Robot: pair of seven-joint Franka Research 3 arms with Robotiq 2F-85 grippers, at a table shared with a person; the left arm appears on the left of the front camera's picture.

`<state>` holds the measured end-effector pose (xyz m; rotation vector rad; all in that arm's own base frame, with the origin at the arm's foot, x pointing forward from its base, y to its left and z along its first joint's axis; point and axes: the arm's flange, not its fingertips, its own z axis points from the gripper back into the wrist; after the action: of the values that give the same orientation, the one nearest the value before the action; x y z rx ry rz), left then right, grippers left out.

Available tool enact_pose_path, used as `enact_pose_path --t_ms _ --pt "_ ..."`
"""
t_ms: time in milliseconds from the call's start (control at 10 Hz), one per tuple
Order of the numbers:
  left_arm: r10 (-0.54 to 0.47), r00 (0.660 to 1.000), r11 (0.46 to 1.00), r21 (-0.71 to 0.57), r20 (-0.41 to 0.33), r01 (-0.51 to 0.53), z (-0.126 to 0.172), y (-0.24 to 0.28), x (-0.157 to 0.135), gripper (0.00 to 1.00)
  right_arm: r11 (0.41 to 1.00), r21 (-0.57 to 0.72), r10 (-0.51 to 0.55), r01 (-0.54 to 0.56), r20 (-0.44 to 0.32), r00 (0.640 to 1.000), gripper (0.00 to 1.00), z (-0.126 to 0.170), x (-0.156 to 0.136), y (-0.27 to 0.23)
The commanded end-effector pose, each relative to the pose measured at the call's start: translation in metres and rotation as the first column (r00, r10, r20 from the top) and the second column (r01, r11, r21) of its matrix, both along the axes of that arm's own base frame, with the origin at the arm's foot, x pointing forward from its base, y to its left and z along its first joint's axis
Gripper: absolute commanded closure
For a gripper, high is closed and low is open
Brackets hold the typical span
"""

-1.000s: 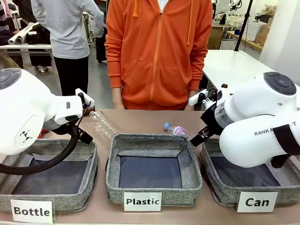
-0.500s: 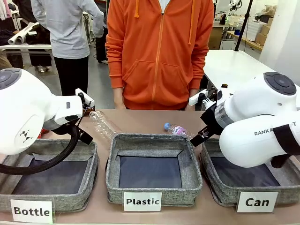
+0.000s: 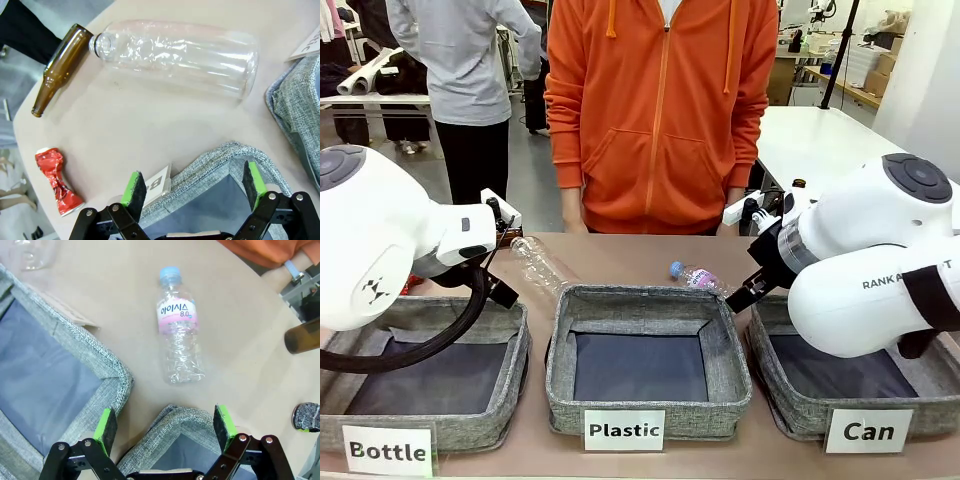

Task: Sort the can waste into the basket.
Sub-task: Pick up the can waste from the table and place it in the right Fabric basket.

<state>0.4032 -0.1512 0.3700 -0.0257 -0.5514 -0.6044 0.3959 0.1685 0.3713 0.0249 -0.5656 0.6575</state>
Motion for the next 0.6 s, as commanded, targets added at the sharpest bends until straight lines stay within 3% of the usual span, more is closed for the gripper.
enact_pose_path --t_ms 0,200,400,500 --pt "0.0 1.0 1.0 0.0 0.0 0.0 0.0 0.0 0.0 0.0 1.0 0.001 -0.001 0.001 0.0 1.0 0.0 0.0 0.0 0.0" --pt "-0.012 1.0 1.0 -0.02 -0.01 0.012 0.011 0.015 -0.011 0.0 1.0 0.009 0.017 -0.017 -0.002 1.0 0.0 0.011 -0.007 -0.003" --pt "0.005 1.0 0.989 -0.145 0.01 -0.004 0.055 0.063 -0.054 0.0 0.998 0.029 -0.047 0.049 -0.064 0.997 0.0 0.06 -0.031 -0.02" --pt "0.054 0.998 0.978 -0.204 0.024 -0.048 0.073 0.09 -0.081 0.0 0.995 0.046 -0.085 0.088 -0.059 0.995 0.0 0.085 -0.046 -0.032"
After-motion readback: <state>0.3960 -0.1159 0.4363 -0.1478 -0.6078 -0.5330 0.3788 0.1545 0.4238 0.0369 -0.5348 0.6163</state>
